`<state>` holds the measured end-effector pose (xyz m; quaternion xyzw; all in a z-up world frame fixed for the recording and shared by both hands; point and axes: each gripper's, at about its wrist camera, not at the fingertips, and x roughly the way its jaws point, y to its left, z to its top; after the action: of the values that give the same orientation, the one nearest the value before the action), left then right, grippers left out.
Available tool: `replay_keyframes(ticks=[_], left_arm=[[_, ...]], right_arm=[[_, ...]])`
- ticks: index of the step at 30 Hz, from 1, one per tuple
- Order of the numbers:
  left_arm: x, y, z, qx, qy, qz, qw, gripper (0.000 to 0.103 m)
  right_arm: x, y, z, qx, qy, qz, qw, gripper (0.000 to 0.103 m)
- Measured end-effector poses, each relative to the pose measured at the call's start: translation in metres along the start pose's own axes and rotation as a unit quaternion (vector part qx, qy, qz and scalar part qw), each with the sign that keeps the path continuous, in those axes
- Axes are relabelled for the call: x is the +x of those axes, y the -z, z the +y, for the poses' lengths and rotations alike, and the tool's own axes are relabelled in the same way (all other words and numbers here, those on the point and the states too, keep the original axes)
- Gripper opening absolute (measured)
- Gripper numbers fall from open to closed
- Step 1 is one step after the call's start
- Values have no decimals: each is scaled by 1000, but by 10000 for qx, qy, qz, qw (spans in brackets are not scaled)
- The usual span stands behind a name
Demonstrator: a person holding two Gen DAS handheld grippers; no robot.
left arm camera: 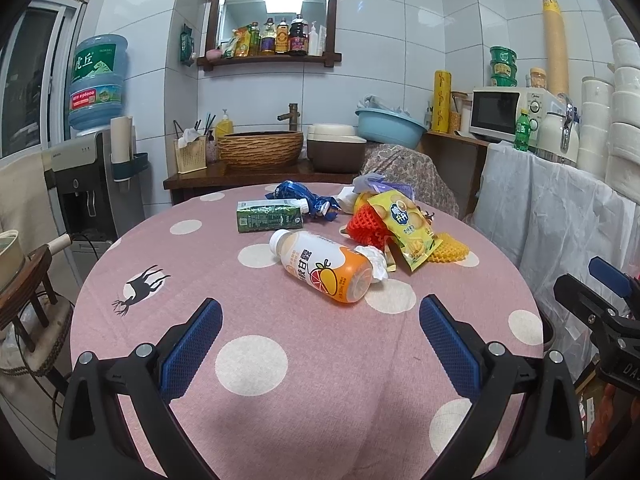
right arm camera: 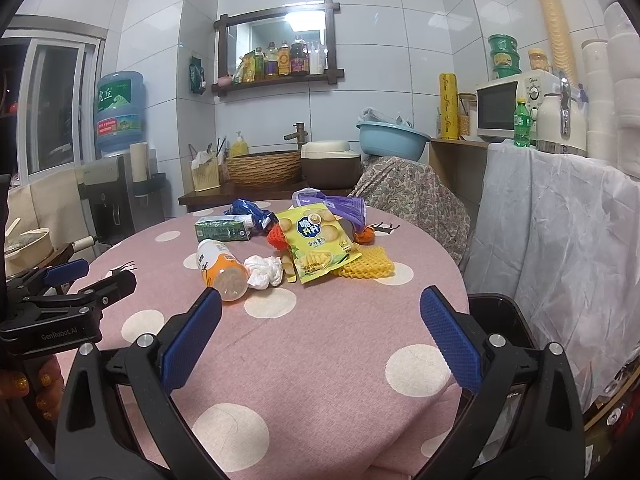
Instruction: Collect trash
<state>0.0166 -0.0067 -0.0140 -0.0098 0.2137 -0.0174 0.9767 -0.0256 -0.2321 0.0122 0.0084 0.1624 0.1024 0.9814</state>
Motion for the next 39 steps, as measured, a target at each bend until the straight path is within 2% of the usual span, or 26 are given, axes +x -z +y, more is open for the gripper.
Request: replay_keyframes(ticks=[20, 27, 32, 35, 39], left_arm=[[20, 3, 10, -76, 18, 303, 9995, 98], [47, 6, 10, -103, 196, 819, 9964, 98], [70, -3, 15, -59, 247, 1110, 9935, 98], [92, -13, 21, -214, 404, 1434, 9886, 98], [118, -27, 32, -595, 497, 1642, 9834, 98]], right_arm=[[19, 3, 4, -157, -8, 243, 9996, 98], [45, 7, 2, -331, 15, 621, 9975, 98], [80, 9, -8, -204, -278, 1125, 9931, 98], [103, 6, -14, -51, -482, 1367, 9894, 98], [120, 0, -16, -11, -601, 1482, 9871, 98]])
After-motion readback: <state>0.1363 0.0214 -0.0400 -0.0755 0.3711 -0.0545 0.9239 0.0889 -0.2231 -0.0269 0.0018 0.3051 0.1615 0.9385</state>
